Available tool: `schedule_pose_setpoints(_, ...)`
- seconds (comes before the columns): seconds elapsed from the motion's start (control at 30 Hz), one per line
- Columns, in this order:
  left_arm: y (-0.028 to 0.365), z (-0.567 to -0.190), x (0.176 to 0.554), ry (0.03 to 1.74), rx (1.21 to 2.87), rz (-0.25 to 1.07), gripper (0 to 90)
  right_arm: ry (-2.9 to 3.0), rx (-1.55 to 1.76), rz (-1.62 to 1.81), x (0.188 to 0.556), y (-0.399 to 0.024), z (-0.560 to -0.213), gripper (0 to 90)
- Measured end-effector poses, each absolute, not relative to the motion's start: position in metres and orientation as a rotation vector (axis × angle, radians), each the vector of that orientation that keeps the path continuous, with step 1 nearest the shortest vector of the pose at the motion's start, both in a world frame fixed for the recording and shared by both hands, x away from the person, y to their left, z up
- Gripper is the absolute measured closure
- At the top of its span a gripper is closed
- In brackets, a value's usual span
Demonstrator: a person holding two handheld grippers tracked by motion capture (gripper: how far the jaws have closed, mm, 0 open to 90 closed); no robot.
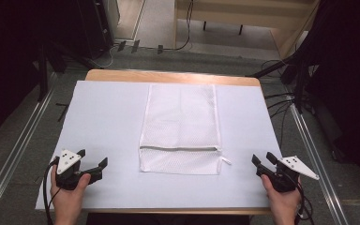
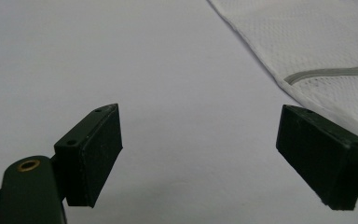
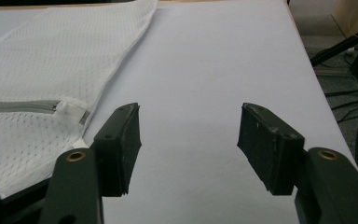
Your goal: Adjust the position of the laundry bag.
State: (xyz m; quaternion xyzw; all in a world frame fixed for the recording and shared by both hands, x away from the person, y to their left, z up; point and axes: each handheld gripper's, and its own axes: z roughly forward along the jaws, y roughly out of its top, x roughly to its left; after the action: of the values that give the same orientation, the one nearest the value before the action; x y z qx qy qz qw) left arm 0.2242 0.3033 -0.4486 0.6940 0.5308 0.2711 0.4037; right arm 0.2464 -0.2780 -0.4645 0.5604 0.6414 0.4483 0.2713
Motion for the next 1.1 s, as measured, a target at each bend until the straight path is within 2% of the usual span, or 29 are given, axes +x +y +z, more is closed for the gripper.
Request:
schedule_pose_setpoints(0.2, 0.294, -0.447, 0.220, 1.314, 1.753, 0.663, 14.8, 1.782, 1.481, 1.216, 0.246, -0.264, -0.465, 41.8)
schedule_pose_setpoints(0.37, 0.279, -0.448, 0.218, 1.275, 1.776, 0.638, 15.7, 1.825, 1.459, 1.241, 0.239, -0.245, -0.462, 46.4)
schedule_pose_setpoints(0.7, 0.246, -0.453, 0.219, 1.233, 1.863, 0.598, 26.7, 1.940, 1.454, 1.233, 0.230, -0.204, -0.461, 50.6)
schedule_pose_setpoints(0.8, 0.242, -0.453, 0.218, 1.225, 1.866, 0.603, 27.3, 1.941, 1.497, 1.204, 0.229, -0.195, -0.462, 52.7)
schedule_pose_setpoints(0.87, 0.242, -0.452, 0.218, 1.227, 1.851, 0.606, 27.6, 1.969, 1.507, 1.233, 0.229, -0.181, -0.463, 53.2)
schedule_pose_setpoints(0.9, 0.243, -0.451, 0.218, 1.238, 1.837, 0.610, 28.5, 2.027, 1.490, 1.265, 0.231, -0.159, -0.464, 53.2)
schedule_pose_setpoints(0.93, 0.245, -0.450, 0.217, 1.246, 1.831, 0.611, 28.5, 2.027, 1.490, 1.265, 0.231, -0.159, -0.464, 53.2)
schedule_pose_setpoints(1.0, 0.251, -0.449, 0.216, 1.259, 1.816, 0.609, 29.2, 2.093, 1.402, 1.270, 0.234, -0.124, -0.464, 52.4)
schedule_pose_setpoints(1.1, 0.254, -0.449, 0.215, 1.266, 1.810, 0.618, 29.4, 2.145, 1.354, 1.295, 0.237, -0.104, -0.465, 50.4)
